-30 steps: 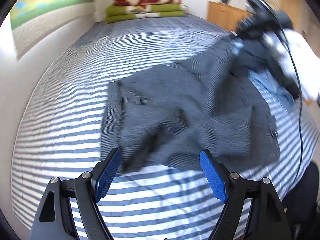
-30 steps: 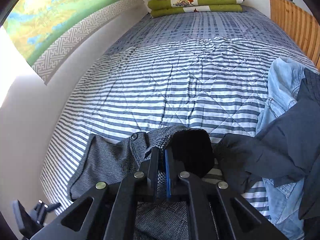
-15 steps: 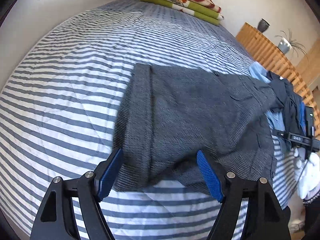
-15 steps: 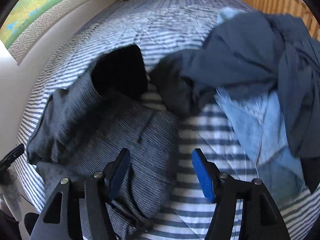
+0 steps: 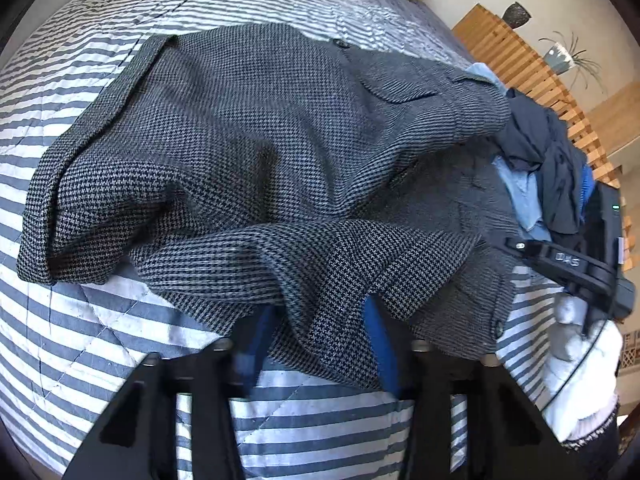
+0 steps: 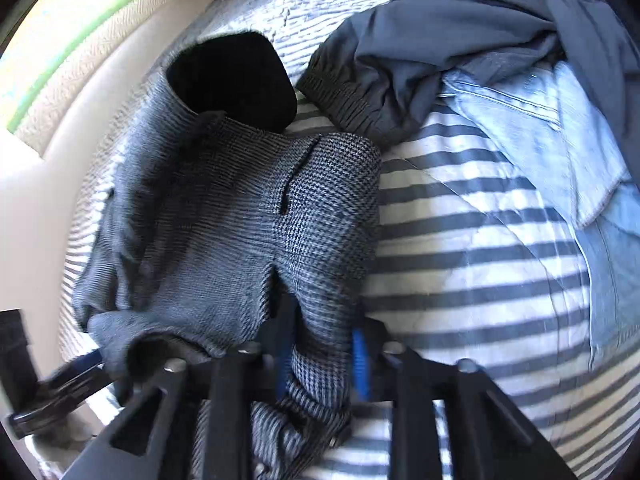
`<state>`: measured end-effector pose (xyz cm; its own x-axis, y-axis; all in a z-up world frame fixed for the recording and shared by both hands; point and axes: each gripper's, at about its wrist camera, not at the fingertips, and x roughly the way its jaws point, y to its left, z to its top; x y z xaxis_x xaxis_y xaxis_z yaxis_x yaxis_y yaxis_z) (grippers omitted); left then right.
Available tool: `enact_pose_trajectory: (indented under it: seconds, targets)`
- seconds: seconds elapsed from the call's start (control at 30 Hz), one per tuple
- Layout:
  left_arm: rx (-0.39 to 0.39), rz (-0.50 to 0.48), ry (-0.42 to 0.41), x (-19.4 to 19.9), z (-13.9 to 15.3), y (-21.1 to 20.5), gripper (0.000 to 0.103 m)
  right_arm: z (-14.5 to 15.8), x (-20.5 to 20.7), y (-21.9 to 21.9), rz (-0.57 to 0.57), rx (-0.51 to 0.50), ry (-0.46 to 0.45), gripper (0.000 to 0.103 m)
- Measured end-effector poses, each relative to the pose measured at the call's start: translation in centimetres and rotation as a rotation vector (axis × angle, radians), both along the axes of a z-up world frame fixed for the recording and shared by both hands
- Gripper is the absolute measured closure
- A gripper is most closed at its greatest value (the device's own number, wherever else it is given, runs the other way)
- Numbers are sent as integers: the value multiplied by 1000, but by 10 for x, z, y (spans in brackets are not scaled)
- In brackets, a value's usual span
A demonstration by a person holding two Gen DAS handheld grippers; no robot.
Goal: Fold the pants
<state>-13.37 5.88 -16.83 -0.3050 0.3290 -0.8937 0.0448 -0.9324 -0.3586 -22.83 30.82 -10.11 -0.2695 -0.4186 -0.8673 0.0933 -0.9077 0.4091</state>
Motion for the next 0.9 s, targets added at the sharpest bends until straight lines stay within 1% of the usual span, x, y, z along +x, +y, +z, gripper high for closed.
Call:
enact_pose_trajectory:
  seconds: [0.03,0.07,0.1,0.23,0.3,0.33,0.4,0.43,0.47,0.5,0.53,0.57,0.6,0.63,0.7,0.73,0.77,0.83,0.9]
  targets:
    - [6,3,-6,4,0,-2,84,7,5,4,-3,-15,11,92]
    - [9,0,1,10,4,-3,91,13,10,7,-4,-21,25,94]
    - [-9,-13,15,18,11,-5,93,21,16,9,1,-27,40,96]
    - [-143,-63,83,54,45,-15,99,39,36,11,28,-39,79,98]
    - [-205,-68,106,71,62,-25,99,47,45,7,40,-47,90,98]
    - [-224,-59,113,79,68,-33,99,47,51,9,49,-29,97,98]
    - [-234,-34,109,87,78,-43,99,48,59,2,78,84,137,96]
    - [-228,-23,100,91,82,-49,96,47,65,-3,91,172,173,91]
    - [-230,-19,91,92,83,-50,86,47,70,-9,94,253,203,86]
    - [-239,-11,89,94,83,-47,80,48,75,-15,98,325,229,82]
    - [-245,-3,89,94,82,-45,66,50,81,-20,107,352,259,75]
    - [-243,2,83,92,77,-40,54,52,86,-21,130,345,284,67]
    - [-230,3,78,97,76,-39,51,53,91,-23,170,332,297,62]
    - [-216,1,73,98,71,-33,49,53,94,-25,209,325,303,53]
    - [-204,-4,58,99,64,-24,47,53,96,-39,258,325,330,52]
    - [-194,-9,54,102,62,-20,41,54,103,-37,280,308,343,52]
    - [-181,-17,52,104,62,-15,32,54,104,-46,307,281,351,52]
    - [-166,-21,57,111,65,-12,25,55,105,-65,370,223,332,52]
    - [-206,-9,79,118,71,-13,21,56,105,-90,439,164,307,52]
